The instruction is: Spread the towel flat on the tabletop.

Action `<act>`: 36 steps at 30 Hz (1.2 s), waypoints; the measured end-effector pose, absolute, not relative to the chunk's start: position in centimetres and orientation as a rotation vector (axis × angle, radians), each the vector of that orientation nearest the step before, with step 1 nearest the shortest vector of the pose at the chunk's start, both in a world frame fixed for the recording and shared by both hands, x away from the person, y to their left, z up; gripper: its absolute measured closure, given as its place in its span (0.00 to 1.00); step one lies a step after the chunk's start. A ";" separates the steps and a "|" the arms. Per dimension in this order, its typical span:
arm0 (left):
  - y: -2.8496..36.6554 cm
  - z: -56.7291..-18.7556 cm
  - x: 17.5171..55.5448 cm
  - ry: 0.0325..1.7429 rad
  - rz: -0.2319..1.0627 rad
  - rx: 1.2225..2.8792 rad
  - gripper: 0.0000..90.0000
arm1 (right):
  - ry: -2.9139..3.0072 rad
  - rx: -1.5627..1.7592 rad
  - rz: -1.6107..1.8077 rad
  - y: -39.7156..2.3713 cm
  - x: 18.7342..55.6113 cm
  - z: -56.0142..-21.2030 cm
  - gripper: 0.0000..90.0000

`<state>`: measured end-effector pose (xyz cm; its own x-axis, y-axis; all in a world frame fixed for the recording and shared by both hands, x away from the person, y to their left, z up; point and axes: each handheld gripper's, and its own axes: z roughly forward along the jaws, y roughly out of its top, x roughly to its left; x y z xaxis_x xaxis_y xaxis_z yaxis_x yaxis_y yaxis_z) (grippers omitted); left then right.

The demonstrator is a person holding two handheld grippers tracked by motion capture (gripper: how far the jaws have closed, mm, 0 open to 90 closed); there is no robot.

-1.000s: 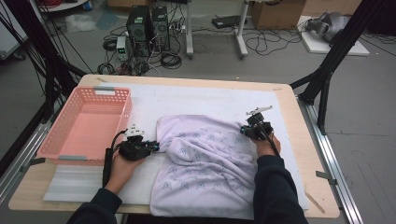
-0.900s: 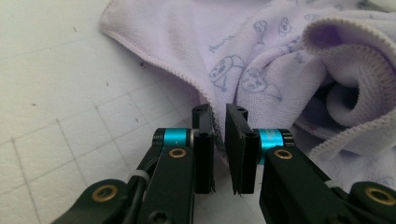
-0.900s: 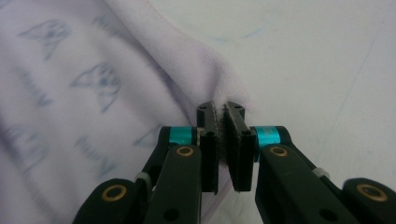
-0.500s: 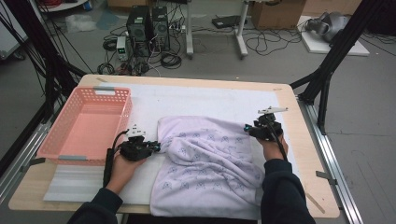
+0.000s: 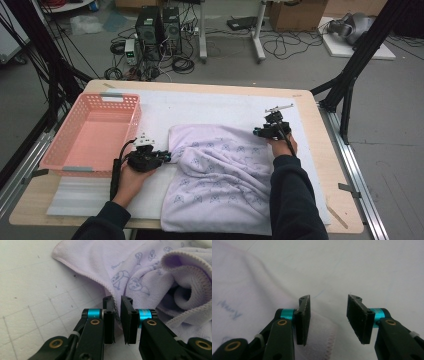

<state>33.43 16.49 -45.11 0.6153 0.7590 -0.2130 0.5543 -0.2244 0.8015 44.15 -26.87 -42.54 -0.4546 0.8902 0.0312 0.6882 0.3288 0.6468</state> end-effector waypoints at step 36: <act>13.3 -41.0 37.8 1.092 0.356 1.768 0.53 | 1.893 1.274 0.944 -31.6 36.7 -39.4 0.62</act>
